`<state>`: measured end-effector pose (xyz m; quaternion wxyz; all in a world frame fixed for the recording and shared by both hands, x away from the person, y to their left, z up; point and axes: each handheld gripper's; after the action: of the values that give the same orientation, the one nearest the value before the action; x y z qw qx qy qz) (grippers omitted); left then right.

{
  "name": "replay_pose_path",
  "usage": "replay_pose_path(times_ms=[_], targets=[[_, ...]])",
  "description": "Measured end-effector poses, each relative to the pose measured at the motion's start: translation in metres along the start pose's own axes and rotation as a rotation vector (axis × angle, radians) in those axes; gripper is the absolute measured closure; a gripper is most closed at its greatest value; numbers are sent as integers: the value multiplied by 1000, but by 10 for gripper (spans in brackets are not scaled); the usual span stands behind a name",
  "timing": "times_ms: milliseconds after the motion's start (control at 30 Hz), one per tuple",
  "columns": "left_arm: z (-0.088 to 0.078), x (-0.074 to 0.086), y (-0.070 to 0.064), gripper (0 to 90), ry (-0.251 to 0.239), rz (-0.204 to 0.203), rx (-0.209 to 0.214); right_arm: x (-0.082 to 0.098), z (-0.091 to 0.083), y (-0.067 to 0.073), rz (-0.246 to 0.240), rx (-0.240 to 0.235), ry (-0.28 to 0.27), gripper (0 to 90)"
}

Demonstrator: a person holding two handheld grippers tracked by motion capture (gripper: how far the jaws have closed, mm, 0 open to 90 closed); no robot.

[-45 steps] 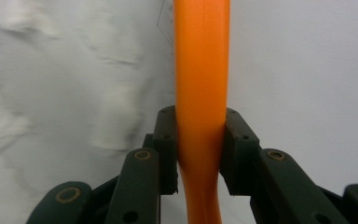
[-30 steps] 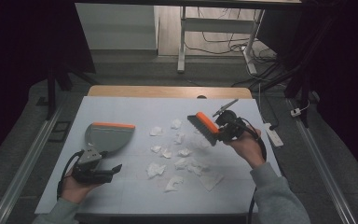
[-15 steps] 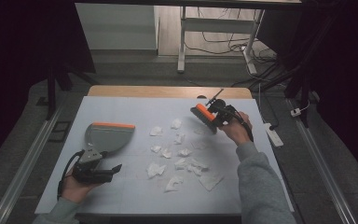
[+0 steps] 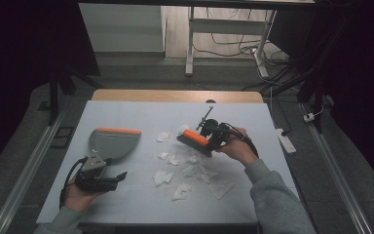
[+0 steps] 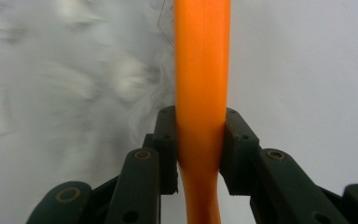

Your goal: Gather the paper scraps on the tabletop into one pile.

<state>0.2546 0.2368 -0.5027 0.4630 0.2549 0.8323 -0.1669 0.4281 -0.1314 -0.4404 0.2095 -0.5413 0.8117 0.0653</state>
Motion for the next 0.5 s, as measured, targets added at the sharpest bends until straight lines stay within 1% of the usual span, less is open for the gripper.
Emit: replay_pose_path(times_ms=[33, 67, 133, 167, 233, 300, 367, 433, 500], targets=[[0, 0, 0, 239, 0, 1, -1, -1, -6, 1, 1, 9, -32, 708], [0, 0, -1, 239, 0, 2, -2, -2, -12, -1, 11, 18, -68, 708], [1, -1, -1, 239, 1, 4, -1, -4, -22, -10, 46, 51, -128, 708], [1, -1, -1, 239, 1, 5, -1, -7, -25, -16, 61, 72, -141, 707], [1, -1, -1, 239, 2, 4, -1, -12, -24, -28, 75, 100, -150, 707], [1, 0, 0, 239, 2, -2, -2, -19, -17, -38, 86, 129, -144, 708], [1, 0, 0, 239, 1, -2, -2, -27, -6, -49, 92, 154, -131, 708], [1, 0, 1, 239, 1, -3, -2, -35, 7, -59, 86, 173, -119, 707], [0, 0, 2, 239, 0, -5, -2, -42, 22, -67, 86, 183, -102, 708]])
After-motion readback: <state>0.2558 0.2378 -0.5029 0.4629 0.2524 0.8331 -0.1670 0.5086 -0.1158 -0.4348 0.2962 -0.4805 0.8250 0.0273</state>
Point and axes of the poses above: each handheld gripper's, and its own axes: z roughly forward along the jaws, x roughly out of its underside, y roughly to its left, and after that the axes turned 9 degrees about -y, right-handed
